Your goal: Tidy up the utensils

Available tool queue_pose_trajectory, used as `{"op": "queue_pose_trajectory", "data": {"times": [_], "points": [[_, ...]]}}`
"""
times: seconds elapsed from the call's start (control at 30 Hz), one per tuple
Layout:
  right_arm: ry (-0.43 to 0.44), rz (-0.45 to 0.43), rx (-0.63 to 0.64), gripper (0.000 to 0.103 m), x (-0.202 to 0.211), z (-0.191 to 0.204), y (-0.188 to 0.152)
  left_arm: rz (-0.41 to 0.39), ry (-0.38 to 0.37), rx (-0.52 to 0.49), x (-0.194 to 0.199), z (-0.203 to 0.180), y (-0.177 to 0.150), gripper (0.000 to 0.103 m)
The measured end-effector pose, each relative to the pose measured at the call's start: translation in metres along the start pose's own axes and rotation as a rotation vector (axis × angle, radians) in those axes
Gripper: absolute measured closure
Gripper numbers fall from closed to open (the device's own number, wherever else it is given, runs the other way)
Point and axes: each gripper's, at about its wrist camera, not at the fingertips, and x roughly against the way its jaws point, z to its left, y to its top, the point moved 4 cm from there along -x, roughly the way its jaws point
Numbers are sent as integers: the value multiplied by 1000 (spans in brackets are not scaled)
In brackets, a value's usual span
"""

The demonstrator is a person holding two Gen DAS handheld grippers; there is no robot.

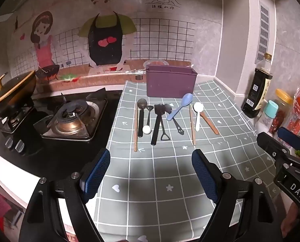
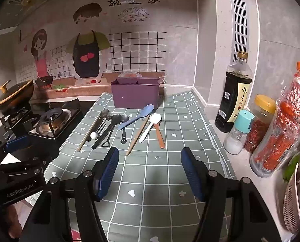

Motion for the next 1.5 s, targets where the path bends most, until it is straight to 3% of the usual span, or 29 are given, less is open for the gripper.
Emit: {"op": "queue_pose_trajectory", "data": {"times": [0.07,1.5], "points": [[-3,3,2,41,0,0,0,30,-22,10,-2,0,-1,20],[6,5,-22,41,-1,2,0,8,-3,-7,0,2,1,20]]}}
